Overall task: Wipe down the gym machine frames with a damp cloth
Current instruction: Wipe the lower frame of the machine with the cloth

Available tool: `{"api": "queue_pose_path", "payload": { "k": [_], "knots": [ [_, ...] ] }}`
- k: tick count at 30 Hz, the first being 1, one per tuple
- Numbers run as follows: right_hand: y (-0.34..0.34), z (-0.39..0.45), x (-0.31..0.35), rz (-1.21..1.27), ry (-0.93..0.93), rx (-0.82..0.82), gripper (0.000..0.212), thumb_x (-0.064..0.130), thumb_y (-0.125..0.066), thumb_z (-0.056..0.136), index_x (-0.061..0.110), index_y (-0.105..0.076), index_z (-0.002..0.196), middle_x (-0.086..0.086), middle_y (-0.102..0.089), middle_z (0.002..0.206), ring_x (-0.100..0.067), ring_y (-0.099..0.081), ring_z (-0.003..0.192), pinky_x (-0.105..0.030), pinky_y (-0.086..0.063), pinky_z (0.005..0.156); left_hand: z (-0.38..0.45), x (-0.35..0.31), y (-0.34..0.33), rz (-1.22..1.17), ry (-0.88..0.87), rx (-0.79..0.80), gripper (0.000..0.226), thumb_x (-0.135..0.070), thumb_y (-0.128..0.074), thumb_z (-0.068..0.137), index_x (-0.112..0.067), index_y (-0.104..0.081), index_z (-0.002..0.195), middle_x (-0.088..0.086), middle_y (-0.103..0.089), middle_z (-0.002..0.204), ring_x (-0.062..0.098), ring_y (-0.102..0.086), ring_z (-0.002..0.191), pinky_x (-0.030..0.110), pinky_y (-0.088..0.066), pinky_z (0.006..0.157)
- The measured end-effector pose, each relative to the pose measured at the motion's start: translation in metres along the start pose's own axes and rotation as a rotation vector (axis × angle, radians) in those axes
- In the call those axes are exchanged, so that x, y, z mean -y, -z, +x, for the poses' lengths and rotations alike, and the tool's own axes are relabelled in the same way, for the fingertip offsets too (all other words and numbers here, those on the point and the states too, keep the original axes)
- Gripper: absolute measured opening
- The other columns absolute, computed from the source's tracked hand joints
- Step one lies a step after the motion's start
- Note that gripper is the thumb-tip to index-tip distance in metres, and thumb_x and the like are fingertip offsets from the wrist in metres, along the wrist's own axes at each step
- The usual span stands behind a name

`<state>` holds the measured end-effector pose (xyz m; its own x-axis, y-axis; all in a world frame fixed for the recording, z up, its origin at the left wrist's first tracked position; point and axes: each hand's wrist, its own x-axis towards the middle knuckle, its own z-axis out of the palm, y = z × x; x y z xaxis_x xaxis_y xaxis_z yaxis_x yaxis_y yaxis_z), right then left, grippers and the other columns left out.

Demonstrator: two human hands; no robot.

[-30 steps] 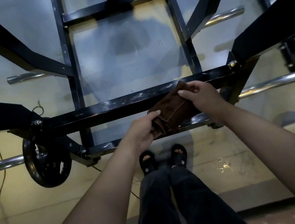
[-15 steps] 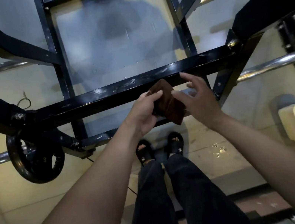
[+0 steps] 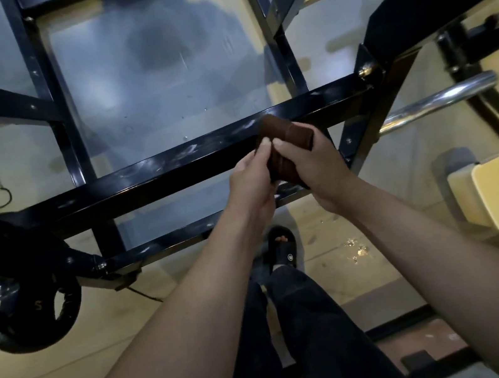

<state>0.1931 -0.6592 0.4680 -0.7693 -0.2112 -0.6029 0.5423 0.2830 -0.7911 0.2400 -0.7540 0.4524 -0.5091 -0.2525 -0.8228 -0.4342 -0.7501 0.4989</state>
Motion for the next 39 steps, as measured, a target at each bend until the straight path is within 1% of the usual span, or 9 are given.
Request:
{"api": "queue_pose_path", "payload": {
  "k": [6, 10, 13, 16, 19, 24, 29, 34, 39],
  "knots": [
    [0.072, 0.042, 0.018, -0.413, 0.12, -0.326, 0.046, 0.012, -0.063, 0.091, 0.023, -0.046, 0.132, -0.001, -0.05, 0.125, -0.022, -0.057, 0.106, -0.05, -0.06, 0.089, 0.026, -0.026, 0.033, 1.631, -0.867, -0.255, 0.069, -0.055, -0.066, 0.089, -0.016, -0.048, 0.143, 0.007, -0.048, 0.142, 0.027, -0.04, 0.134, 0.04, -0.032, 0.114],
    [0.09, 0.063, 0.024, -0.926, 0.277, -0.372, 0.047, 0.026, -0.066, 0.093, 0.012, -0.049, 0.135, -0.005, -0.041, 0.137, -0.023, -0.056, 0.1, -0.047, -0.055, 0.091, 0.068, -0.046, 0.057, 2.09, -0.663, -0.261, 0.112, -0.08, -0.056, 0.082, -0.004, -0.02, 0.156, 0.019, -0.029, 0.161, 0.037, -0.023, 0.151, 0.048, -0.012, 0.127],
    [0.081, 0.076, 0.022, -0.932, 0.315, -0.342, 0.062, 0.036, -0.069, 0.096, 0.017, -0.041, 0.147, -0.005, -0.047, 0.142, -0.028, -0.062, 0.114, -0.045, -0.058, 0.093, 0.083, -0.052, 0.062, 2.07, -0.666, -0.22, 0.072, -0.07, -0.063, 0.087, -0.011, -0.049, 0.125, 0.014, -0.06, 0.127, 0.035, -0.056, 0.118, 0.041, -0.042, 0.092],
    [0.074, 0.078, 0.012, -0.95, 0.395, -0.237, 0.056, 0.038, -0.068, 0.099, 0.017, -0.044, 0.144, -0.007, -0.057, 0.135, -0.027, -0.061, 0.119, -0.036, -0.054, 0.094, 0.084, -0.059, 0.062, 2.022, -0.703, -0.194, 0.06, -0.067, -0.068, 0.086, -0.014, -0.052, 0.11, 0.011, -0.063, 0.108, 0.035, -0.06, 0.099, 0.038, -0.035, 0.069],
    [0.08, 0.074, 0.007, -1.067, 0.46, -0.2, 0.043, 0.033, -0.066, 0.1, 0.015, -0.05, 0.137, -0.008, -0.06, 0.126, -0.027, -0.062, 0.112, -0.035, -0.054, 0.088, 0.085, -0.06, 0.064, 2.014, -0.742, -0.192, 0.06, -0.068, -0.069, 0.085, -0.015, -0.052, 0.108, 0.01, -0.062, 0.103, 0.034, -0.059, 0.095, 0.038, -0.035, 0.067],
    [0.067, 0.097, 0.021, -0.971, 0.339, -0.461, 0.036, 0.037, -0.063, 0.1, 0.017, -0.055, 0.13, -0.006, -0.067, 0.118, -0.026, -0.068, 0.104, -0.039, -0.058, 0.089, 0.086, -0.055, 0.066, 1.989, -0.778, -0.228, 0.06, -0.07, -0.068, 0.084, -0.017, -0.053, 0.108, 0.007, -0.062, 0.102, 0.033, -0.058, 0.096, 0.037, -0.033, 0.067],
    [0.065, 0.075, 0.008, -0.98, 0.473, -0.253, 0.035, 0.034, -0.066, 0.099, 0.021, -0.059, 0.13, 0.004, -0.063, 0.106, -0.013, -0.059, 0.092, -0.032, -0.057, 0.08, 0.085, -0.053, 0.065, 1.954, -0.761, -0.253, 0.06, -0.069, -0.069, 0.084, -0.018, -0.054, 0.111, 0.006, -0.061, 0.103, 0.031, -0.056, 0.098, 0.037, -0.033, 0.069],
    [0.062, 0.099, 0.022, -1.024, 0.299, -0.524, 0.037, 0.037, -0.061, 0.101, 0.019, -0.056, 0.132, -0.008, -0.068, 0.113, -0.029, -0.068, 0.102, -0.037, -0.057, 0.085, 0.082, -0.052, 0.061, 1.926, -0.714, -0.26, 0.059, -0.067, -0.071, 0.084, -0.017, -0.055, 0.113, 0.007, -0.061, 0.105, 0.031, -0.055, 0.1, 0.037, -0.033, 0.072],
    [0.049, 0.074, 0.011, -1.059, 0.508, -0.16, 0.034, 0.033, -0.066, 0.099, 0.03, -0.062, 0.134, 0.002, -0.064, 0.125, -0.019, -0.063, 0.106, -0.037, -0.057, 0.092, 0.082, -0.052, 0.062, 1.923, -0.712, -0.266, 0.059, -0.068, -0.07, 0.084, -0.019, -0.056, 0.113, 0.007, -0.061, 0.106, 0.031, -0.056, 0.1, 0.037, -0.033, 0.072]
  ]
}}
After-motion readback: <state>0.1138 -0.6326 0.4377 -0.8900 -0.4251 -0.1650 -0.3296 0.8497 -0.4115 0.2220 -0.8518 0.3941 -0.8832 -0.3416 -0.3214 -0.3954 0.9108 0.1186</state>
